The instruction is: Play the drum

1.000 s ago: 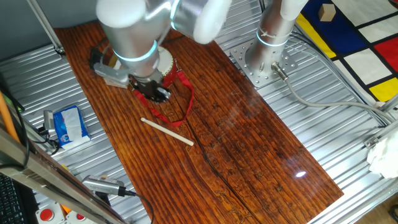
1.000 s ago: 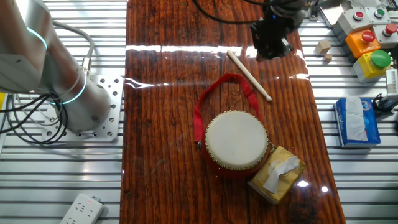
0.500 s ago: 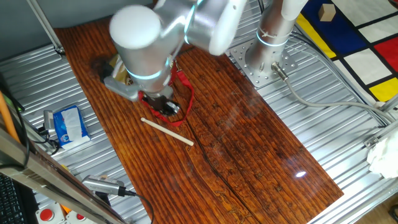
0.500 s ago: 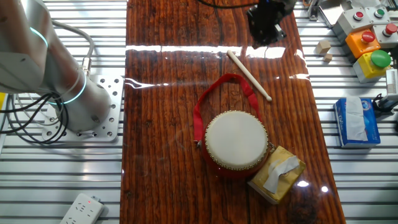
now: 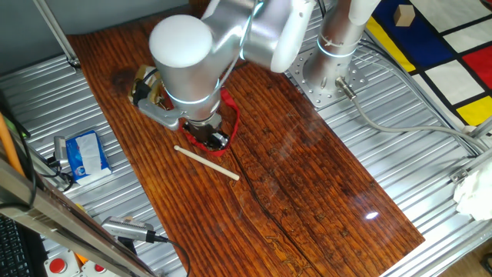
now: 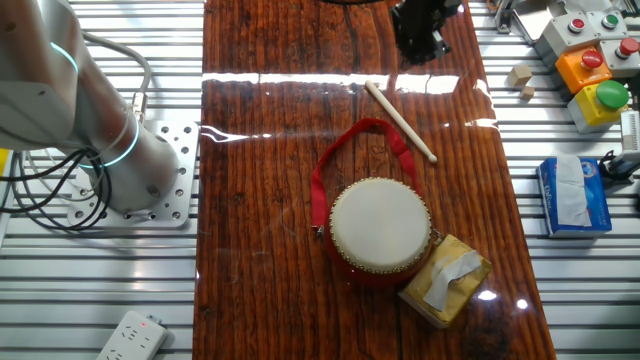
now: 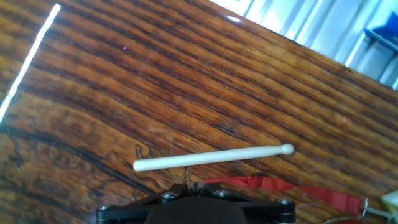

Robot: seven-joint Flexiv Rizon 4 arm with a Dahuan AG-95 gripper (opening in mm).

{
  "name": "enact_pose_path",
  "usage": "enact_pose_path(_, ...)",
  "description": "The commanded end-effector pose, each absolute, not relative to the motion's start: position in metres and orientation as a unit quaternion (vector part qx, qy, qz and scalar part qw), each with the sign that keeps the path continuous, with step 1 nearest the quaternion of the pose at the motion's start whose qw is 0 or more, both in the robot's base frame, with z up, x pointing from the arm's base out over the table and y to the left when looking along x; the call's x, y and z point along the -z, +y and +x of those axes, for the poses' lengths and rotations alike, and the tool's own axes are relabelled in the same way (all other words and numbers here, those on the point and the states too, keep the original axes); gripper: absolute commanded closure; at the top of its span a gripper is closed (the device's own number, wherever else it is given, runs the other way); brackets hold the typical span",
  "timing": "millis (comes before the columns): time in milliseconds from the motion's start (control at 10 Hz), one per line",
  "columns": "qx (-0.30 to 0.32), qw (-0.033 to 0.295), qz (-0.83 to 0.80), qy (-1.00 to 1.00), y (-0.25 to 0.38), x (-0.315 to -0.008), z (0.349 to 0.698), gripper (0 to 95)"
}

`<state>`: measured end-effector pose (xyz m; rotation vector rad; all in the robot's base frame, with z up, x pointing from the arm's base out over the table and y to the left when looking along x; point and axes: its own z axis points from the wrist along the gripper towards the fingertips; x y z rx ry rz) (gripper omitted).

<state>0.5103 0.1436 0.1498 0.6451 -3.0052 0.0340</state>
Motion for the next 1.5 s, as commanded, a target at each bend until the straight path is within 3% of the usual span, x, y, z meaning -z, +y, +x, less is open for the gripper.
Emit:
enact_pose_path(100, 0.003, 0.037, 0.277, -0.96, 0.144, -0.149, 0.509, 95.0)
enact_pose_path(500, -0.025, 0.026, 0.542, -0.839, 0.145, -0.147, 0.507, 95.0)
enact_pose_path(900, -0.034, 0.047, 0.622, -0.781, 0.145, -0.145, 0.507, 95.0)
enact_pose_path(1000, -0.036, 0.05, 0.635, -0.77, 0.145, -0.144, 0.507, 76.0)
enact_pose_path(1100, -0.039, 0.055, 0.66, -0.748, 0.145, -0.144, 0.507, 76.0)
enact_pose_path(1200, -0.041, 0.06, 0.679, -0.73, 0.145, -0.142, 0.507, 57.0)
enact_pose_path(1500, -0.047, 0.066, 0.713, -0.697, 0.145, -0.138, 0.507, 57.0)
